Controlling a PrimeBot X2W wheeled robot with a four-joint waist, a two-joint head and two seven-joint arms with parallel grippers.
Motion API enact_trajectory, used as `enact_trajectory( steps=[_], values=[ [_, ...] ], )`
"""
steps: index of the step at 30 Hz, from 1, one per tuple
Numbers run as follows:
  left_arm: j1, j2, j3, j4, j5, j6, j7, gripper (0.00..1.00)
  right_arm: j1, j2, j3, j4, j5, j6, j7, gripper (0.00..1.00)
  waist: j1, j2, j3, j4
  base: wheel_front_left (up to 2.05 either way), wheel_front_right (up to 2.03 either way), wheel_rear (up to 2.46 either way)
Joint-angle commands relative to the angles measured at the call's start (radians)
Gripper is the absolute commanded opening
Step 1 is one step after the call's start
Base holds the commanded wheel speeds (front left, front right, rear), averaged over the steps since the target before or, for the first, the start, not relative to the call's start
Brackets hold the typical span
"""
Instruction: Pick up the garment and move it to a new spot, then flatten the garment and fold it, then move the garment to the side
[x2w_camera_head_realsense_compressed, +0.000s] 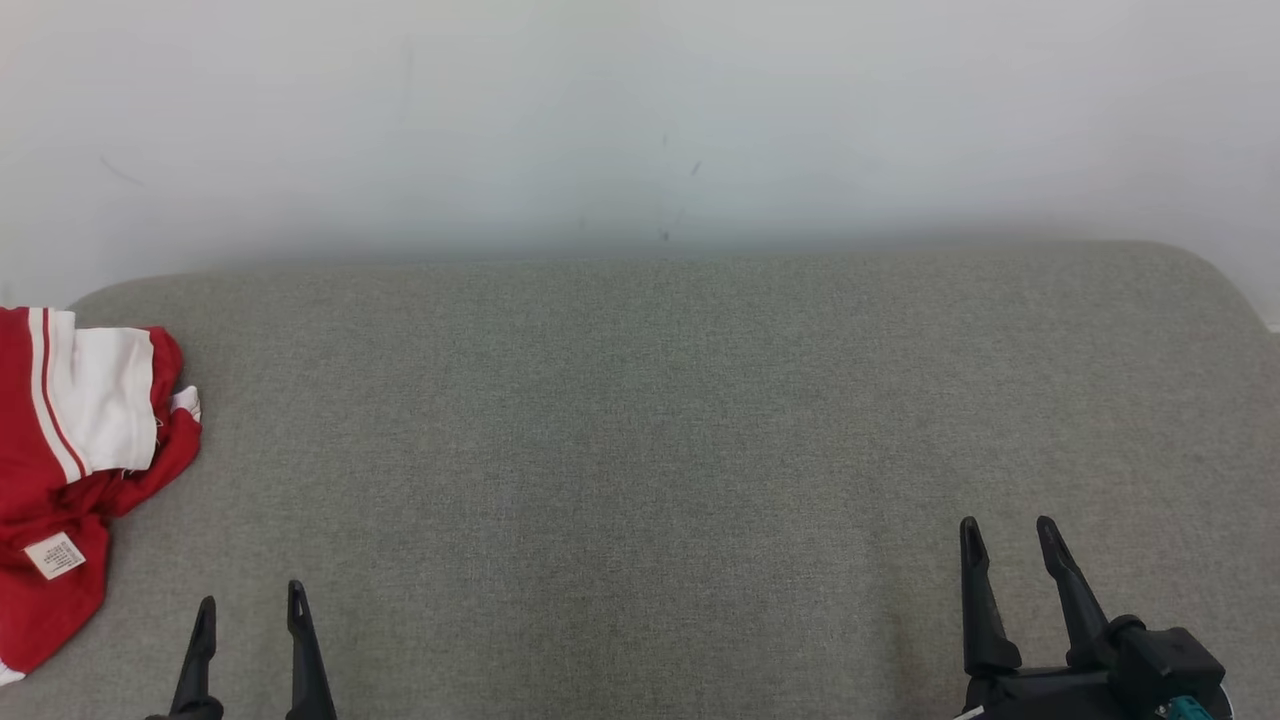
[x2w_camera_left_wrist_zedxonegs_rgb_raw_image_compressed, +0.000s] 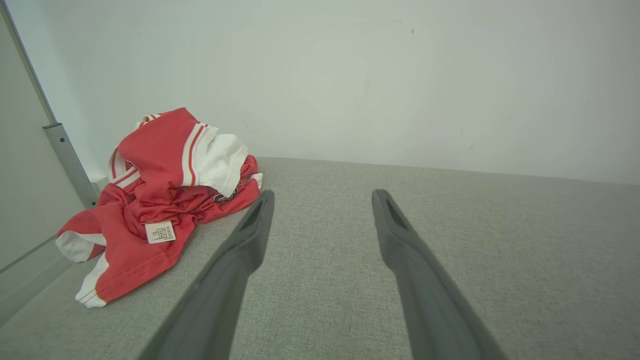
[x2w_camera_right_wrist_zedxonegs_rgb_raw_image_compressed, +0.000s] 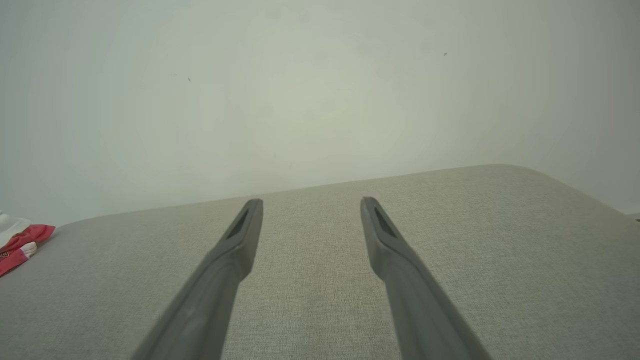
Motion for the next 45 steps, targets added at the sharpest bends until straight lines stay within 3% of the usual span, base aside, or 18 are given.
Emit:
enact_trajectory(
  steps=[1, 19, 45],
  values=[
    [0.009, 0.001, 0.0, 0.003, 0.0, -0.005, -0.003, 1.0, 0.005, 0.002, -0.002, 0.003, -0.011, -0.002, -0.001, 1.0, 0.0, -0.0001, 0.0, 0.0, 0.0, 0.0, 0.0],
    [0.013, 0.017, -0.03, 0.005, 0.052, 0.004, -0.004, 1.0, -0.005, 0.002, -0.003, 0.031, -0.045, -0.002, -0.001, 1.0, 0.0, -0.0001, -0.015, 0.0, 0.0, 0.0, 0.0],
    [0.021, 0.03, -0.047, 0.0, 0.029, 0.015, 0.05, 1.0, -0.018, 0.002, -0.004, 0.078, -0.08, -0.002, -0.001, 1.0, 0.0, -0.0001, -0.025, -0.004, 0.0, 0.0, 0.0]
  ],
)
